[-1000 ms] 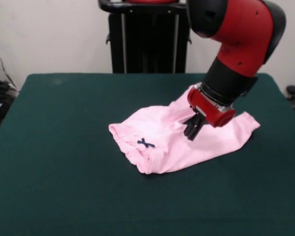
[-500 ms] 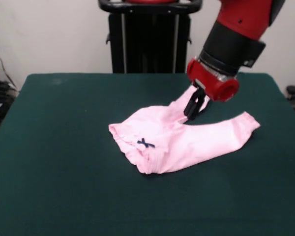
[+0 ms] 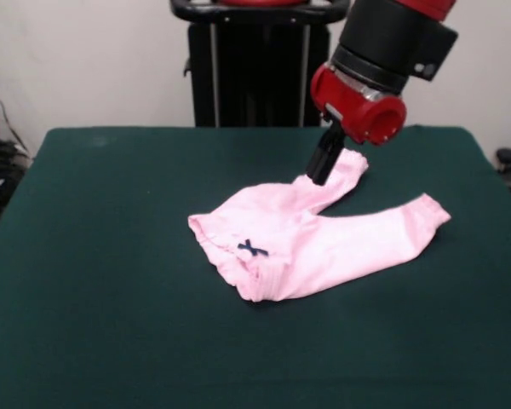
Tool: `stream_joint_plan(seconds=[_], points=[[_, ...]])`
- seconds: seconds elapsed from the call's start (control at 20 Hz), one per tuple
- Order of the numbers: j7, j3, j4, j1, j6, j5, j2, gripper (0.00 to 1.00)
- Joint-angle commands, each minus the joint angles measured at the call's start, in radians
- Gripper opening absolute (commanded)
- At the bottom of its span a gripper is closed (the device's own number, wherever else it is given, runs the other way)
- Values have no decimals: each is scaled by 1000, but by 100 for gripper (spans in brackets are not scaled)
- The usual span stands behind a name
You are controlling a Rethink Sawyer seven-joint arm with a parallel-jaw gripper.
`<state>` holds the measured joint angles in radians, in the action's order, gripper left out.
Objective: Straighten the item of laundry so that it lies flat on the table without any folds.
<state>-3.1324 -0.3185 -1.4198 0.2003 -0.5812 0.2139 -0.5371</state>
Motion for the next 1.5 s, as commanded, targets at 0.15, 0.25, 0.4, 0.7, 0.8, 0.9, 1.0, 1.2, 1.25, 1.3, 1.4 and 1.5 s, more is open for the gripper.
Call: stream_joint_plan(seconds=[0.15, 0.25, 0.4, 0.7, 0.8, 0.9, 1.0, 1.2, 1.25, 1.3, 1.4, 1.5], points=[[-110, 2, -10, 26, 46, 12, 202, 0], [-118, -7, 2, 29, 63, 10, 227, 0], [-140, -12, 1, 26, 114, -8, 250, 0], [-192, -81, 94, 53, 171, -23, 385, 0], [-199, -97, 119, 55, 191, -35, 422, 0], [-200, -106, 133, 58, 204, -52, 440, 0], [-210, -120, 146, 66, 212, -71, 456, 0], [-208, -152, 178, 79, 199, -100, 488, 0], [-195, -149, 179, 74, 204, -102, 488, 0], [-176, -136, 173, 62, 216, -104, 482, 0], [-135, -108, 163, 41, 236, -103, 469, 0], [-139, -125, 174, 50, 231, -104, 480, 0]])
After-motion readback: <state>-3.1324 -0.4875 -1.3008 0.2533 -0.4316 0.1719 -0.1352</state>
